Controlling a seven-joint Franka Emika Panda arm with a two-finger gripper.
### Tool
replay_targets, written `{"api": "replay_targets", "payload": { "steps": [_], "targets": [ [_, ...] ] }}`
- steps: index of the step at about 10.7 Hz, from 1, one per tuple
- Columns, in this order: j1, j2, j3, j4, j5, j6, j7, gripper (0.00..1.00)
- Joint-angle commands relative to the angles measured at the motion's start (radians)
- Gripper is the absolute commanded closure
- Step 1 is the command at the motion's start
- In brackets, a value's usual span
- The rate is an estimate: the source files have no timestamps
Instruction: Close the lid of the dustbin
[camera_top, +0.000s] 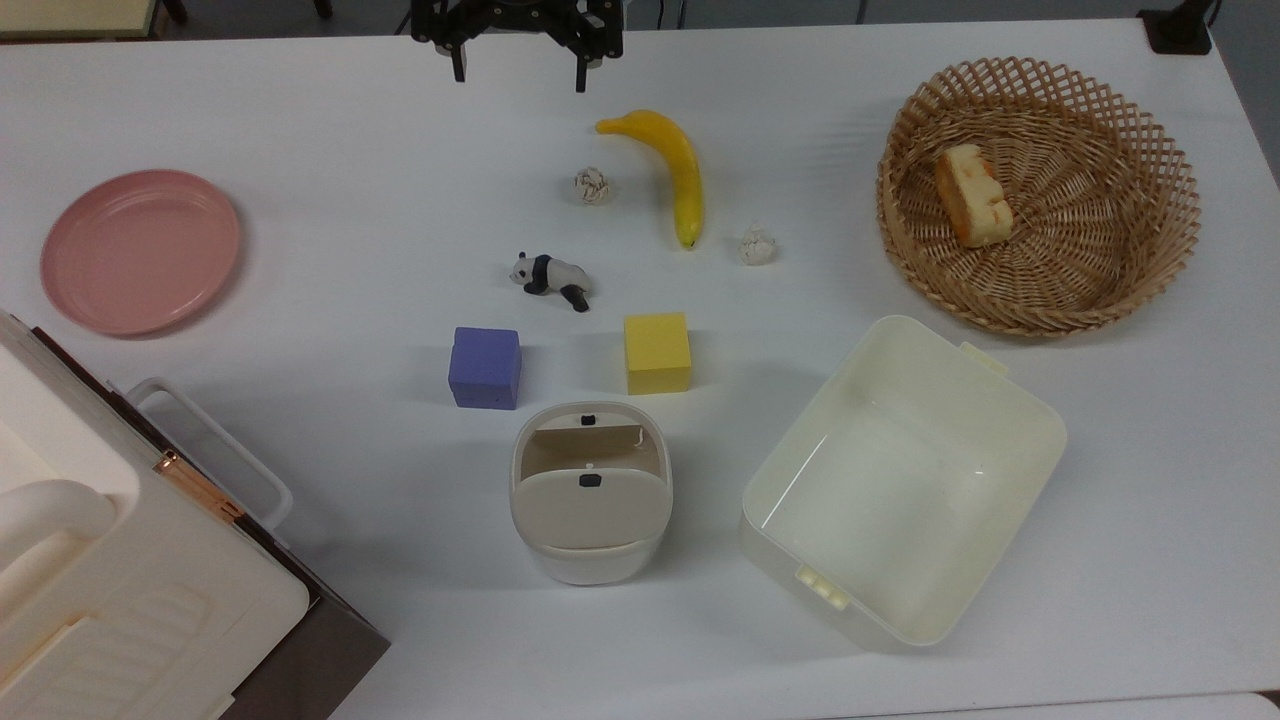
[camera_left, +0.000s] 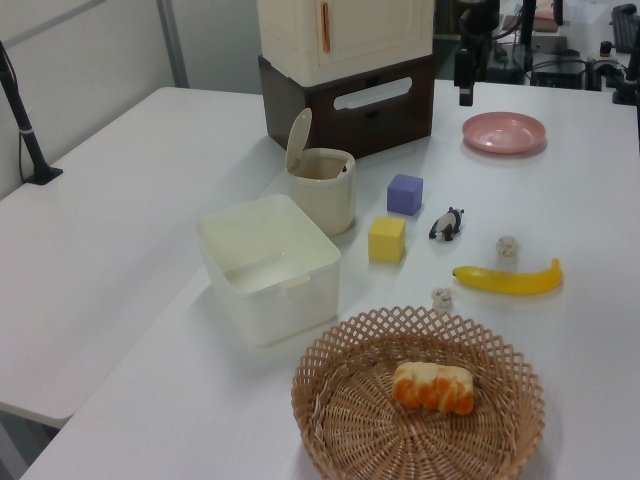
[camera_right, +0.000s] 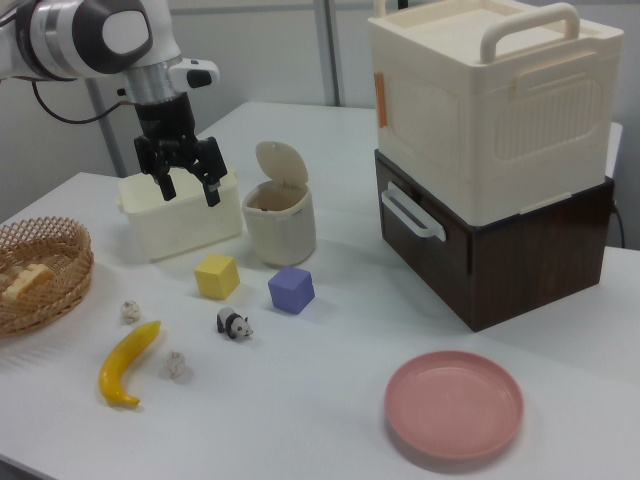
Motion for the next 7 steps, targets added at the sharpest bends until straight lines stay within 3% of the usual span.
{"api": "replay_targets", "payload": {
  "steps": [1, 7],
  "targets": [
    [-0.003, -0.01, -0.008, -0.001, 0.018, -0.011, -0.01, 0.0],
    [-0.002, -0.004, -0.007, 0.0, 0.018, -0.011, -0.019, 0.0]
  ]
}}
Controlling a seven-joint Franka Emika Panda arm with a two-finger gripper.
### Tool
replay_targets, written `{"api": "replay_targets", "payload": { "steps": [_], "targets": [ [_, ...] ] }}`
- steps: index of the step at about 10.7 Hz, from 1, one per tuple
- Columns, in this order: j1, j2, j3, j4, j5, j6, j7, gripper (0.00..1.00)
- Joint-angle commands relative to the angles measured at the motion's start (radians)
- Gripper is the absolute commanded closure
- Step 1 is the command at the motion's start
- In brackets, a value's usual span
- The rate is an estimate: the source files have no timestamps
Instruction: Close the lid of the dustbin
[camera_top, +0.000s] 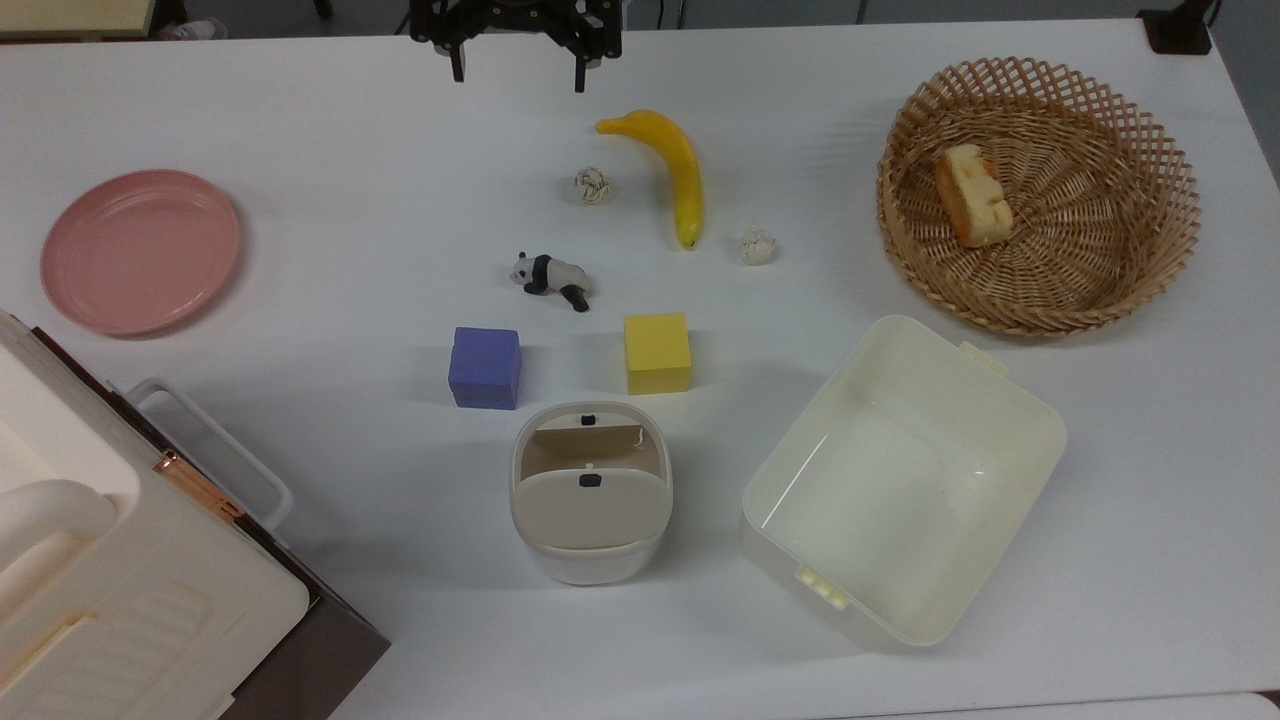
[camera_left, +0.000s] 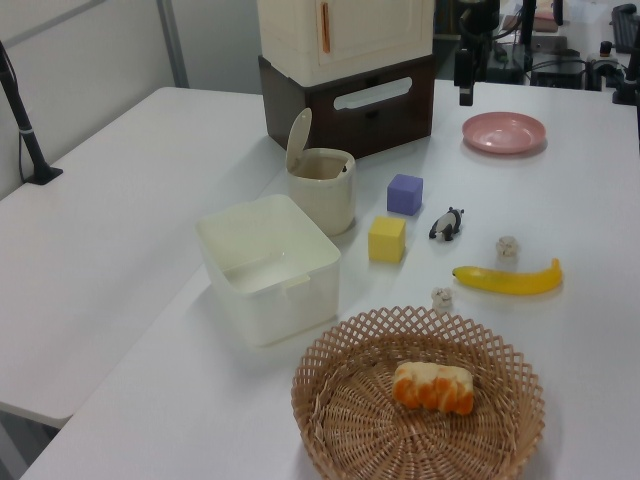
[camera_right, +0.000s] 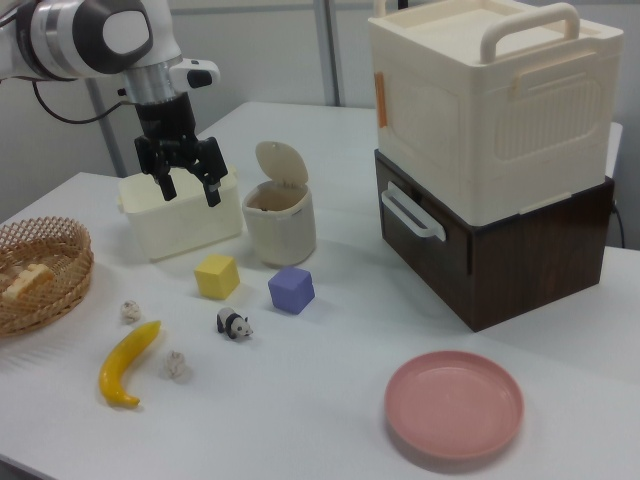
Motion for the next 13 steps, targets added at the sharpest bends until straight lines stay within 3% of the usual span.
{"api": "replay_targets", "payload": {
  "steps": [1, 13],
  "targets": [
    [-0.002, -0.004, -0.006, 0.0, 0.018, -0.011, -0.021, 0.0],
    [0.004, -0.005, -0.005, 0.037, 0.015, -0.009, -0.024, 0.0]
  ]
}}
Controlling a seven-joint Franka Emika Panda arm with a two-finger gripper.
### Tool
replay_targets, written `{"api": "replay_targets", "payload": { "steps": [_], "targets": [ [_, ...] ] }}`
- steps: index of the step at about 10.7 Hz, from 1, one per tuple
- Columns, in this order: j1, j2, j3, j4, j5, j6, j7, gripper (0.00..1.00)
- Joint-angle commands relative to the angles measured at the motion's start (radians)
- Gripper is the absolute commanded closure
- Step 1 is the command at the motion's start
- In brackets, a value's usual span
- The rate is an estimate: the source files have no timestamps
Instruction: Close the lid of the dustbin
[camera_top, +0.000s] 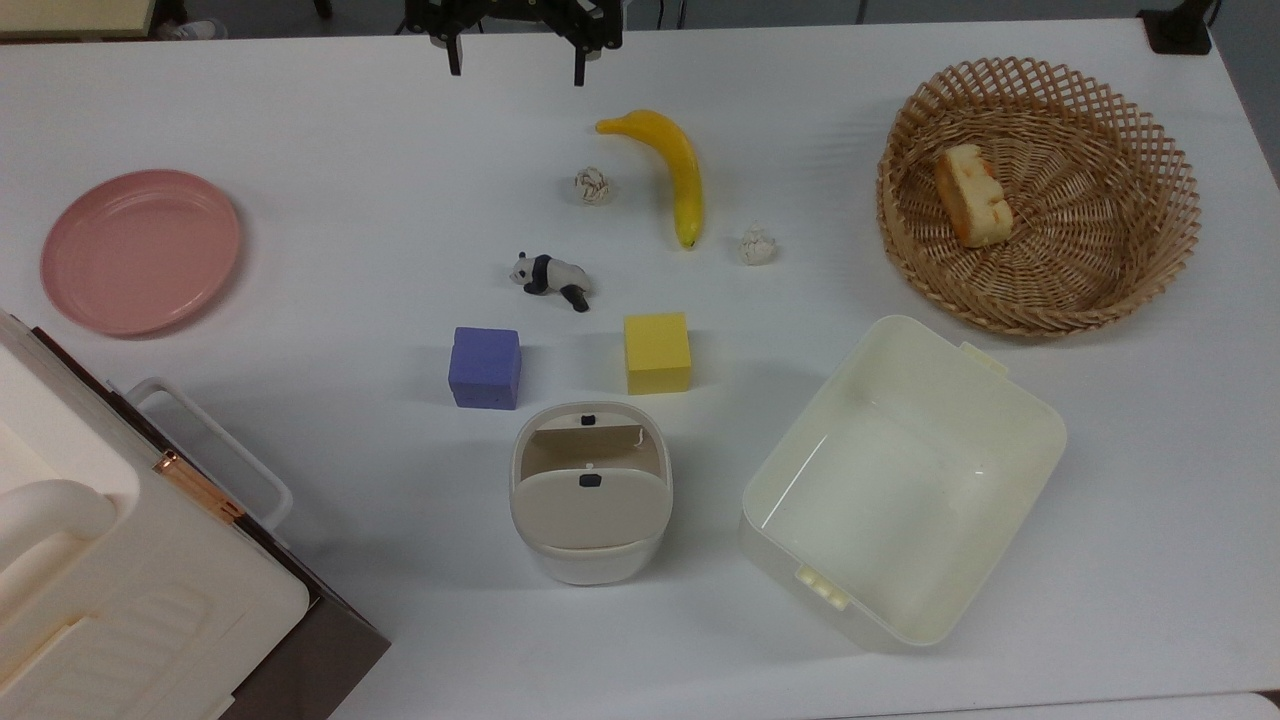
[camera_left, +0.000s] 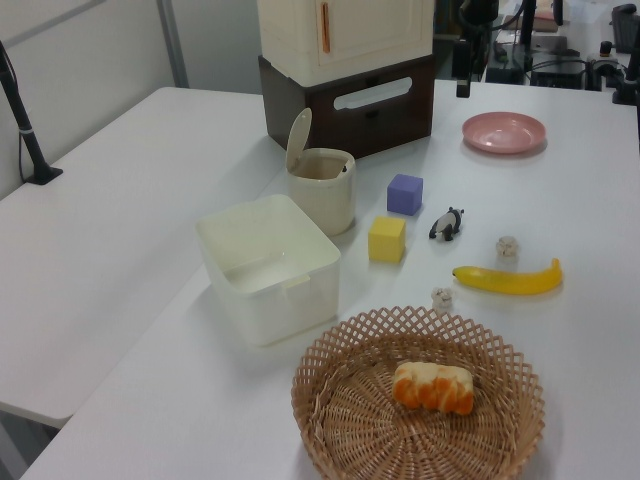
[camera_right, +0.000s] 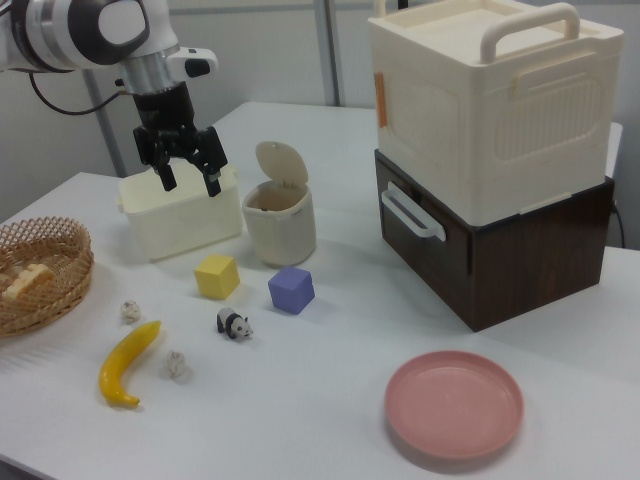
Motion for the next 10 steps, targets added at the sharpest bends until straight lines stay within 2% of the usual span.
{"api": "replay_targets", "payload": {
  "steps": [1, 3, 8, 9, 10],
  "targets": [
    [0.005, -0.006, -0.005, 0.007, 0.015, -0.009, -0.022, 0.0],
    [0.005, -0.005, -0.005, 0.007, 0.015, -0.005, -0.023, 0.04],
    [0.001, -0.005, -0.005, 0.007, 0.016, -0.003, -0.043, 0.82],
    [0.002, -0.005, -0.005, 0.007, 0.018, 0.0, -0.043, 0.93],
    [0.002, -0.003, -0.005, 0.007, 0.018, 0.001, -0.043, 0.99]
  ]
}}
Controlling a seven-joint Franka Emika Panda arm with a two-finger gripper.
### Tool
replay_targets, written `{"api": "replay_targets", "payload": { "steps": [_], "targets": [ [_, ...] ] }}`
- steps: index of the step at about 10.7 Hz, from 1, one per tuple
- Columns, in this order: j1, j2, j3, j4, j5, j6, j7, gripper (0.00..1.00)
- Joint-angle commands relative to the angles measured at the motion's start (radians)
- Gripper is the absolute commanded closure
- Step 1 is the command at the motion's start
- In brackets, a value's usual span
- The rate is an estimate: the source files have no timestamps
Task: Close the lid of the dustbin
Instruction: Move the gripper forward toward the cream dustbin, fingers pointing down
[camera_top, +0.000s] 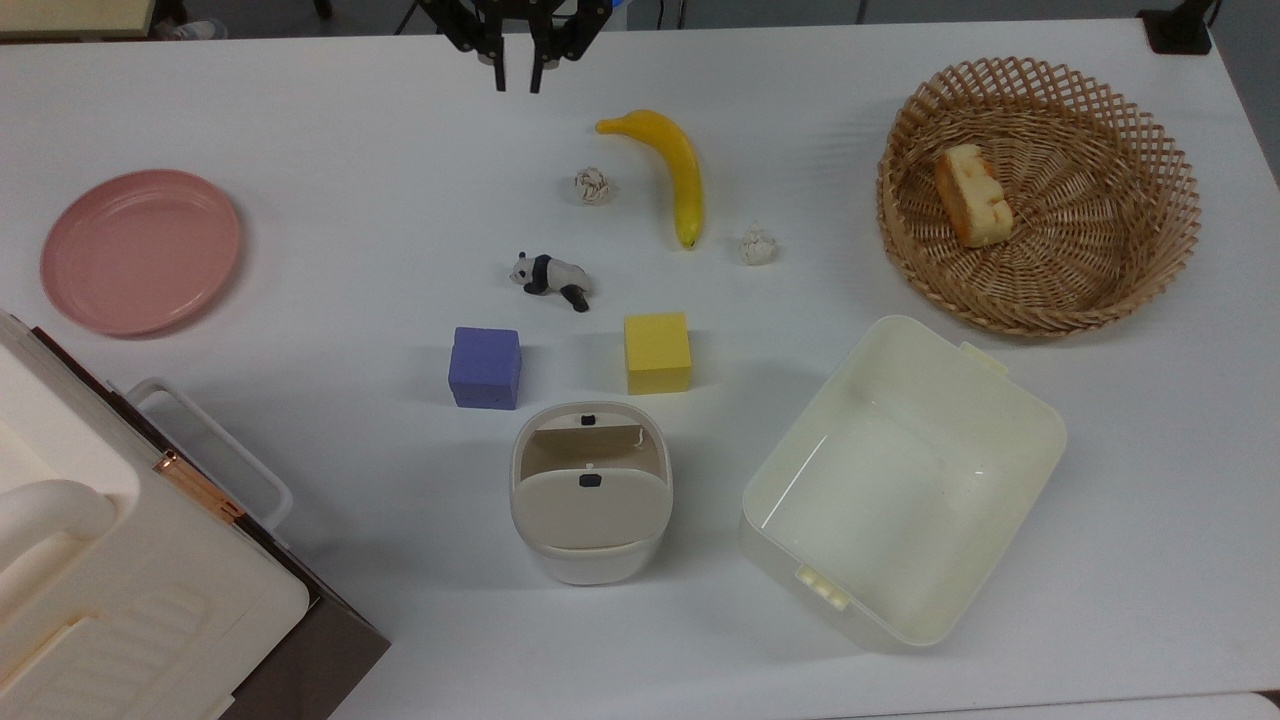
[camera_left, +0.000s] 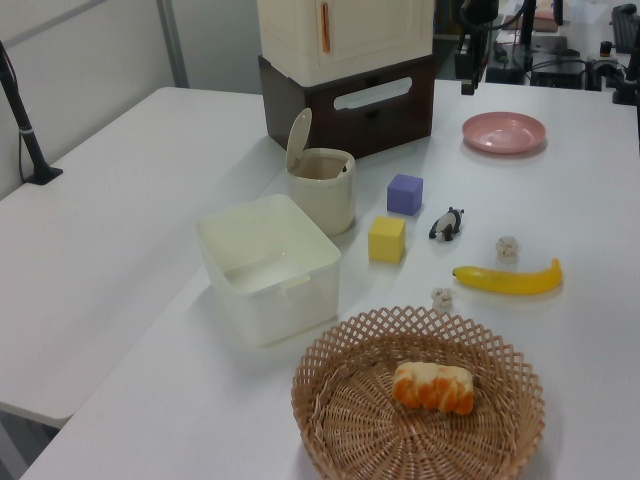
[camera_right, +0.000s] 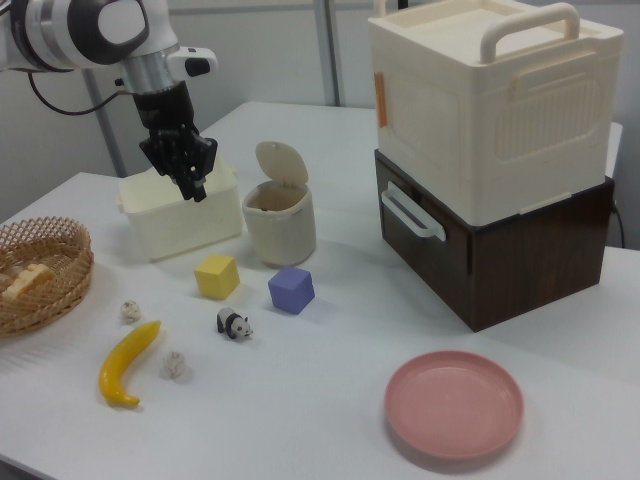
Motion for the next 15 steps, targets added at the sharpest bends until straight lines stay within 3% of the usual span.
{"api": "replay_targets", "payload": {
  "steps": [1, 9, 15],
  "targets": [
    [0.003, -0.003, -0.005, 0.006, 0.019, 0.001, -0.023, 1.0],
    [0.006, -0.002, -0.003, 0.006, 0.019, 0.168, -0.012, 1.0],
    [0.011, 0.07, 0.003, 0.006, 0.013, 0.535, -0.008, 1.0]
  ]
}}
